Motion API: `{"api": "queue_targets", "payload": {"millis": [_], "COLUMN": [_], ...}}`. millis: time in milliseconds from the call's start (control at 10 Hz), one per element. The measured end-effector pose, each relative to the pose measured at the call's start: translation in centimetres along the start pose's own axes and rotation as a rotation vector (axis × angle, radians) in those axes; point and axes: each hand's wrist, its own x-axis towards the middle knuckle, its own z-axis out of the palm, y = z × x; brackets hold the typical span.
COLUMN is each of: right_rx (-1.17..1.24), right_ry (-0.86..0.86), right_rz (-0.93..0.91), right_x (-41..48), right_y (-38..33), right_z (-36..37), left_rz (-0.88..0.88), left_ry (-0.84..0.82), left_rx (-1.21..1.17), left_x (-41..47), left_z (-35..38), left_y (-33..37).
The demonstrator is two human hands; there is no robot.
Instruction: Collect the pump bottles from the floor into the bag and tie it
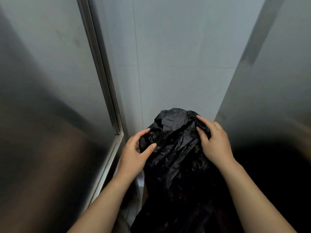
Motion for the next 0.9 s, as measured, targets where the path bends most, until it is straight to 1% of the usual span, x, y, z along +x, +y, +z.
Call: {"api": "queue_targets", "payload": {"millis": [100,200,300,400,500,600,700,900], "right_rx": [-0.025,-0.069,-0.106,-0.123,-0.125,-0.175,-0.167,-0.137], "right_ry": [-0.089,-0.216,-0.309,-0.415,-0.565,-0.631,-0.624,-0.554], "right_rz": [0.034,0.092,0.144,0.180,0.230,0.234,0.241,0.221], "right_x": [-0.7,-2.2,-3.9,-5.7,-7.1,-7.6,-7.4,-6.6], "right_y": [2.0,4.5,6.7,8.0,8.6,9.2,8.8,6.6], "right_z": [2.4,4.9,7.2,9.1,10.3,10.9,10.5,8.3], "left_rz": [-0.059,-0.107,-0.186,-0.261,-0.357,-0.436,-0.443,-0.302], "left_ry": [-0.014,0.001,-0.067,-0.176,-0.267,-0.300,-0.282,-0.215], "left_rx": [0.109,0.248,0.308,0.364,0.411,0.411,0.430,0.480], "left_x": [-0.5,-1.5,-2.3,-3.3,-4.4,-5.2,-5.2,-3.8], "left_z": [1.0,1.7,2.3,2.9,3.2,3.3,2.9,2.1], "left_y": [-3.6,-7.0,-9.6,-11.6,-12.7,-13.4,-12.8,-9.3]}}
